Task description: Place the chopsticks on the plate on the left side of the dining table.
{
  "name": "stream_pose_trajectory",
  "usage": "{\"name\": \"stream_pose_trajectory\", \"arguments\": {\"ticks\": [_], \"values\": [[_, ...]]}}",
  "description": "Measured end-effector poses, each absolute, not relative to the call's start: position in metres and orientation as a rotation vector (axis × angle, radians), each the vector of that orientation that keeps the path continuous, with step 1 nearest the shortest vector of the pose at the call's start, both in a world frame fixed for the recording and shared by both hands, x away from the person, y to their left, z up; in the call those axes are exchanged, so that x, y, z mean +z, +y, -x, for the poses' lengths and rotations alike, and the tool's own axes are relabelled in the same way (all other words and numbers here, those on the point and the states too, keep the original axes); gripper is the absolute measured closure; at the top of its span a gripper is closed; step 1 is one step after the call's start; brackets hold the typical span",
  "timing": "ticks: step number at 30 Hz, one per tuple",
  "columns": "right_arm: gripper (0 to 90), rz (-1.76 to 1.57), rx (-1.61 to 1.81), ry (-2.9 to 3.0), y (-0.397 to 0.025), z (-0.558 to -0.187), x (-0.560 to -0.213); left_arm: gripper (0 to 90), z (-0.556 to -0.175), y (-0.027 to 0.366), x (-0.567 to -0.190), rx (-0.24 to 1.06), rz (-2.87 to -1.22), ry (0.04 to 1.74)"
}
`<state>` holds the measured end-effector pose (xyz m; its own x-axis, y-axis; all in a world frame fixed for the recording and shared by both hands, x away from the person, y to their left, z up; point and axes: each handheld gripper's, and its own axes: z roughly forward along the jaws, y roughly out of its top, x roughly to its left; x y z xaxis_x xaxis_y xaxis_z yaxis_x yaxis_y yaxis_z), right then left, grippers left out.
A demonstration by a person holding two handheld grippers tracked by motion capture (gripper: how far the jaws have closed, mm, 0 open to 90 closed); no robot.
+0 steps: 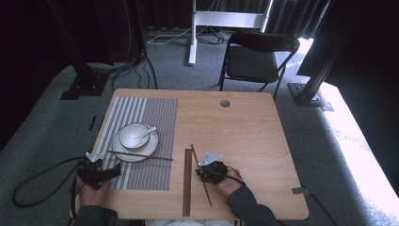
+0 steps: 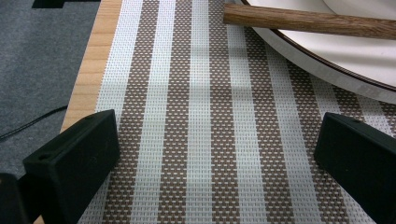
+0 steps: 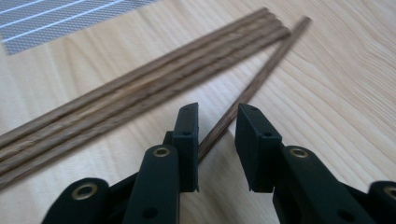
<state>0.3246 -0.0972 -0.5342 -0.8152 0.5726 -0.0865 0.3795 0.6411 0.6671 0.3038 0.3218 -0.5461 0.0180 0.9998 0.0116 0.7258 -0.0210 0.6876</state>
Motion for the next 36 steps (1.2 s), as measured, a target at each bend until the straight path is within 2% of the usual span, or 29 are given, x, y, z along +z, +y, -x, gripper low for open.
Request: {"name": "stream_pose_trajectory", "arguments": {"ticks": [23,36], "values": [[83.0,-1.049,0.848,2.436,-0.121,-0.343,-0.533,0.3,-0.304,0.322,-0.546,0.713,-1.799,1.759],[84.1,-1.063,0.843,2.411,-0.122,-0.343,-0.533,0.3,-0.304,0.322,-0.546,0.713,-1.799,1.759]]}}
